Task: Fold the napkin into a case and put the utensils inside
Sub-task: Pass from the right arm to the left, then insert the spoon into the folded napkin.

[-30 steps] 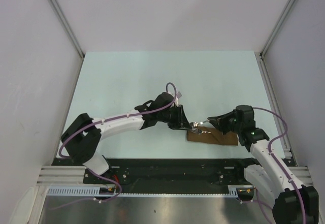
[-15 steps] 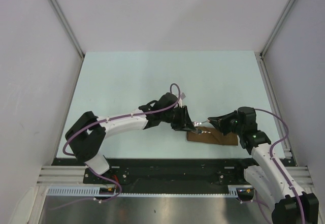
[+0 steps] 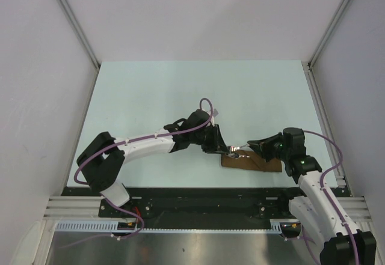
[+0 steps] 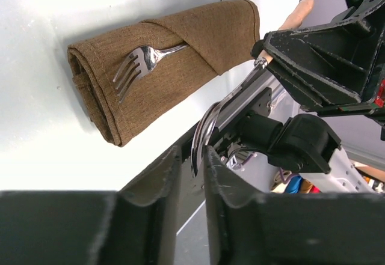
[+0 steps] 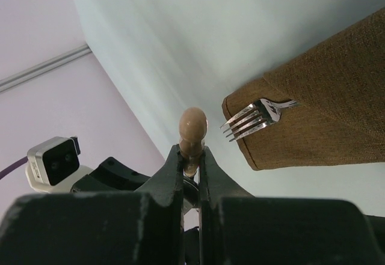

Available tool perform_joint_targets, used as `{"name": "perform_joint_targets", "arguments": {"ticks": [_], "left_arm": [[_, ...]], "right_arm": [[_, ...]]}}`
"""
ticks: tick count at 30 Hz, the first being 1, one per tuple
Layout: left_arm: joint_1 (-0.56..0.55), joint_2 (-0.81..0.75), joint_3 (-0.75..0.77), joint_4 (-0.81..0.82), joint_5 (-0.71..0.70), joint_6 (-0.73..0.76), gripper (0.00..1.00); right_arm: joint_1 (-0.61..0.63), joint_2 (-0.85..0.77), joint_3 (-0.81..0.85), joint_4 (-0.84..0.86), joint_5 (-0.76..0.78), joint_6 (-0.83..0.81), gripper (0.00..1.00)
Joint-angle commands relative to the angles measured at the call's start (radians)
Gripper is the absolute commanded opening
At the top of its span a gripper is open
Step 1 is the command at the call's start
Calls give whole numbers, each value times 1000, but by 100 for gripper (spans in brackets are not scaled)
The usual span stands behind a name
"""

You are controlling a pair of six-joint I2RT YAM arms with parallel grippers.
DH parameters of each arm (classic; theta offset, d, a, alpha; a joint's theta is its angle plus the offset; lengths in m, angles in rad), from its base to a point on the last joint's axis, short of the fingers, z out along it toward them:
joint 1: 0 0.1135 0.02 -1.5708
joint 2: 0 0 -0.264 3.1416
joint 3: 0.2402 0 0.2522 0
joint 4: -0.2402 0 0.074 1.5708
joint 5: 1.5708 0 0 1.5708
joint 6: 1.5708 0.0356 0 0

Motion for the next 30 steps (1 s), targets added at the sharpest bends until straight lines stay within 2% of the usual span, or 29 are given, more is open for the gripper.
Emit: {"name": "perform_joint_targets", "arguments": {"ticks": [1, 2, 3, 5, 6, 7, 8, 9, 11, 12, 14, 18, 19, 21, 25, 27, 28, 29, 30], "left_arm": [[-1, -20, 45, 29, -5, 1, 17], [-4, -14, 50, 27, 0, 3, 6], [-7, -7, 56, 20, -6, 7, 0], [-12, 3, 82, -12, -27, 36, 0], [-12, 13, 90, -44, -43, 50, 0], [-12, 24, 111, -72, -61, 62, 0], [-12, 36, 130, -121, -75, 70, 0], [-13, 64, 142, -159, -74, 82, 0], [-20, 88, 168, -186, -63, 99, 0], [-21, 98, 170, -180, -52, 101, 0], [-30, 122, 197, -198, -51, 111, 0], [-38, 153, 242, -227, -37, 144, 0], [-38, 154, 243, -229, -31, 162, 0], [-38, 153, 248, -256, -20, 197, 0], [-20, 121, 210, -252, -1, 217, 0], [-15, 119, 219, -270, 17, 245, 0], [-10, 124, 222, -292, 21, 251, 0], [-9, 127, 222, -296, 29, 254, 0], [-7, 127, 217, -296, 43, 260, 0]], "right_arm": [[-2, -15, -8, 10, -23, 4, 0], [-2, -12, -9, 10, -28, 6, 0], [-3, -11, -11, 18, -29, 3, 0], [-6, -2, -17, 24, -49, -46, 1], [-28, 3, -12, 6, -57, -97, 21], [-44, 17, -3, -29, -56, -167, 31], [-60, 32, 44, -98, 1, -310, 42], [-96, 66, 58, -188, 16, -369, 57], [-129, 89, 92, -261, 59, -475, 60], [-141, 94, 113, -304, 79, -546, 65], [-207, 89, 133, -360, 165, -603, 68], [-382, 49, 147, -399, 190, -664, 70], [-461, 49, 144, -401, 182, -668, 69], [-535, 87, 152, -405, 170, -678, 65], [-607, 185, 173, -410, 260, -655, 58], [-641, 218, 186, -405, 274, -665, 48], [-649, 244, 189, -404, 293, -674, 41], [-664, 253, 184, -382, 291, -674, 28], [-669, 258, 175, -369, 278, -677, 23]]}}
